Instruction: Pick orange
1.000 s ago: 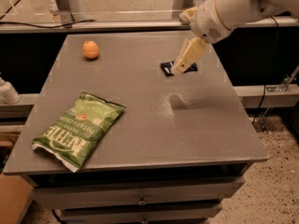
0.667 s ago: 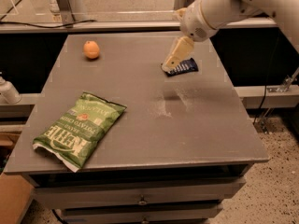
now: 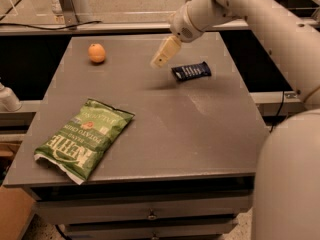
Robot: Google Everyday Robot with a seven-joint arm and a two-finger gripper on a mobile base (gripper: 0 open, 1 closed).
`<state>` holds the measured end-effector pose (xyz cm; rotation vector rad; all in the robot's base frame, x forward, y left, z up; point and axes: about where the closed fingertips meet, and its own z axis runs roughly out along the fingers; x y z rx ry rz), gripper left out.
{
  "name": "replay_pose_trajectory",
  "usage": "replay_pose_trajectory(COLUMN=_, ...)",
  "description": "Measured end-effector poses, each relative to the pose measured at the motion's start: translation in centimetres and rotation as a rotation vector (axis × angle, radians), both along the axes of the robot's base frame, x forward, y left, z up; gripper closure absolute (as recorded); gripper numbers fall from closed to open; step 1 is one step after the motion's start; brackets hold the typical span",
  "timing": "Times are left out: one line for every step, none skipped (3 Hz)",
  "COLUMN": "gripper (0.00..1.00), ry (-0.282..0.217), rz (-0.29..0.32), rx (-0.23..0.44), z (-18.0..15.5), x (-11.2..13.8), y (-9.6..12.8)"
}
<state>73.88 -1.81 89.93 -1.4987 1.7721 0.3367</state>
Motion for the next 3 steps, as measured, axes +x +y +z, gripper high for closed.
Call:
replay_pose_trajectory(gripper=0.00, ry=0.043, rz=-0.027, rx=0.058, z=-1.1, x=2.2, y=3.5)
replay_pose_trajectory(gripper=0.00, ry=0.089, rz=-0.037, rx=0.136, z=-1.9, x=3.2, y=7.2)
replay_pose_trajectory(gripper=0.00, ry=0.114, rz=-0.001, rx=0.223, z=-1.4, x=3.0, y=10.5)
